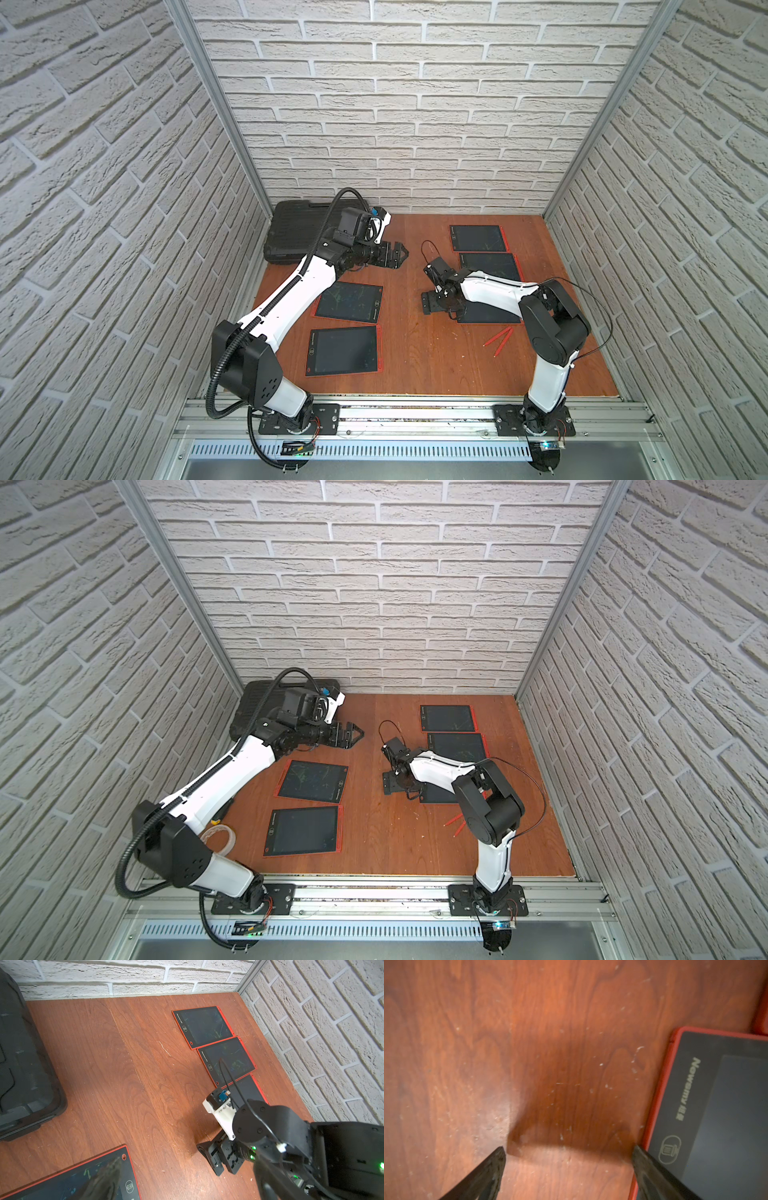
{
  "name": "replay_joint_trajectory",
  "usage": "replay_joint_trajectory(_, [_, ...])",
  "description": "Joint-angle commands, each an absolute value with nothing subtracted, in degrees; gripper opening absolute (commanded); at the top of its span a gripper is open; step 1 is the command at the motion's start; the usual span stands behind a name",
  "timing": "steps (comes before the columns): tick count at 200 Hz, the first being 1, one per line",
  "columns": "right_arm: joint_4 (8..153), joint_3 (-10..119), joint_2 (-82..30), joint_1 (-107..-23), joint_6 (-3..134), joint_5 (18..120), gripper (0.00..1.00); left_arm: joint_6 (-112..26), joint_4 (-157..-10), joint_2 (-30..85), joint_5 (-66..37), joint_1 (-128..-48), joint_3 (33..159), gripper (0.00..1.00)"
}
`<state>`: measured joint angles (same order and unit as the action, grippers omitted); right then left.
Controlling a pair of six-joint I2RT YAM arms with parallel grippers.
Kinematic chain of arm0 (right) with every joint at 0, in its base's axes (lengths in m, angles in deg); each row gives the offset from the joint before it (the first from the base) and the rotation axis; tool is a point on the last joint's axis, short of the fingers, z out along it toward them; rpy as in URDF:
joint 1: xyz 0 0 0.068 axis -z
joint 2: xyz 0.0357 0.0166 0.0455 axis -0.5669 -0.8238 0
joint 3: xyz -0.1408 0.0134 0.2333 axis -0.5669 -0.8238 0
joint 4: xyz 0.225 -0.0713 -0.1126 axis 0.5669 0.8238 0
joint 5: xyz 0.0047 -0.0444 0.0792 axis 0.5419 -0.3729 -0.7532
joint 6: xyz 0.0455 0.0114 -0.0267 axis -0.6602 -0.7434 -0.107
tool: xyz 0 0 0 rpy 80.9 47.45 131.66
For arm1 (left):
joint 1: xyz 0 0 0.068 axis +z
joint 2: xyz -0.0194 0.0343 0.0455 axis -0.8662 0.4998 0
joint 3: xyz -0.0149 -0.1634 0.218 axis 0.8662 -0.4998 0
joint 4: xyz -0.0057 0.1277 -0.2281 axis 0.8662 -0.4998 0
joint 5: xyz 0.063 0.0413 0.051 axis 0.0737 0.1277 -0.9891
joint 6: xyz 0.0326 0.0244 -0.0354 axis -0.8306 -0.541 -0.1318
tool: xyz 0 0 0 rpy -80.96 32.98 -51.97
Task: Place the stylus back onto the writing tablet
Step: Move the writing tablet to the center of the board.
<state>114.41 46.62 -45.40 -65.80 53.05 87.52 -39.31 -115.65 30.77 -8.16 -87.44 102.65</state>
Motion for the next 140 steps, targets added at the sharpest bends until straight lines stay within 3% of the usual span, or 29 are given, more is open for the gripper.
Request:
replay_joint_trajectory(1, [116.0,45.5,-44.1,-64.1,55.5,88.7,0.94,-39.1,-113.7,29.4,-7.4,-87.3,101.8,0.98])
replay_joint_trajectory(63, [116.8,44.0,-43.4,-62.0,55.9,90.2,0.95,-39.0,-113.7,29.5,-7.3,-87.3,101.8,0.98])
replay_joint_trajectory(112, [109.7,40.9,-37.3,-62.4,57.0,78.7,0.91,-39.6,-113.8,29.7,-7.2,-87.3,101.9,0.98])
replay_joint_trajectory(140, [108.2,42.0,-35.8,-65.9,53.4,78.6,0.87,-41.0,-114.6,29.1,-8.8,-87.3,102.0,0.98])
